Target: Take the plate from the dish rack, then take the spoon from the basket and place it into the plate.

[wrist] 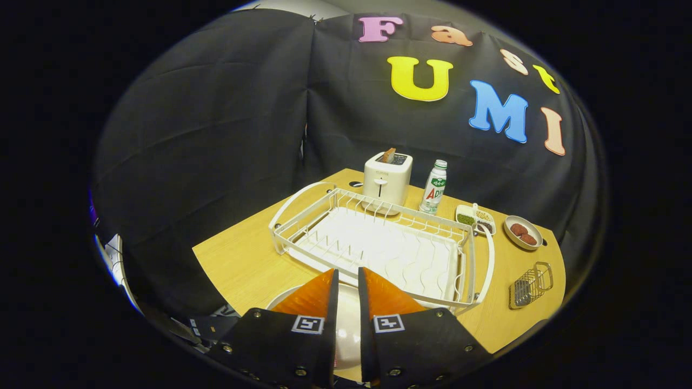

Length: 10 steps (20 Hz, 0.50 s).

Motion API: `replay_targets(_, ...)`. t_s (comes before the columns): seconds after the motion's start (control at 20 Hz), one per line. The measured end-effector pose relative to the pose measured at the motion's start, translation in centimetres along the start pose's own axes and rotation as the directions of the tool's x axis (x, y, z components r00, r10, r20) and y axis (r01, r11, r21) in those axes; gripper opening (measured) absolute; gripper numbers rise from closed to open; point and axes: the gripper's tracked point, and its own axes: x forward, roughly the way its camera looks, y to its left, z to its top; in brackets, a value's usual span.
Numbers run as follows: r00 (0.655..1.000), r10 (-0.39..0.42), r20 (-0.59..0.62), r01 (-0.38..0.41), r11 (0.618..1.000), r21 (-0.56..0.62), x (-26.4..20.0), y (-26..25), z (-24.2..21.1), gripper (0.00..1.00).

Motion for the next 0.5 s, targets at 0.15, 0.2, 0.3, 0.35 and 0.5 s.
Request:
replay_targets(0.15, 0.999, -0.024, 0.044, 0.024, 1.0, -0.015, -0.6, -0.9, 2.2, 0.19)
replay_targets(0.2, 0.998, -0.034, 0.061, 0.035, 0.999, -0.02, -0.9, -1.3, 3.1, 0.19)
replay_targets(0.3, 0.992, -0.061, 0.111, 0.064, 0.998, -0.027, -1.7, -2.2, 5.5, 0.19)
replay_targets(0.35, 0.987, -0.076, 0.139, 0.08, 0.996, -0.027, -2.1, -2.7, 6.9, 0.19)
replay_targets(0.5, 0.966, -0.125, 0.226, 0.133, 0.991, -0.017, -3.4, -4.4, 10.8, 0.19)
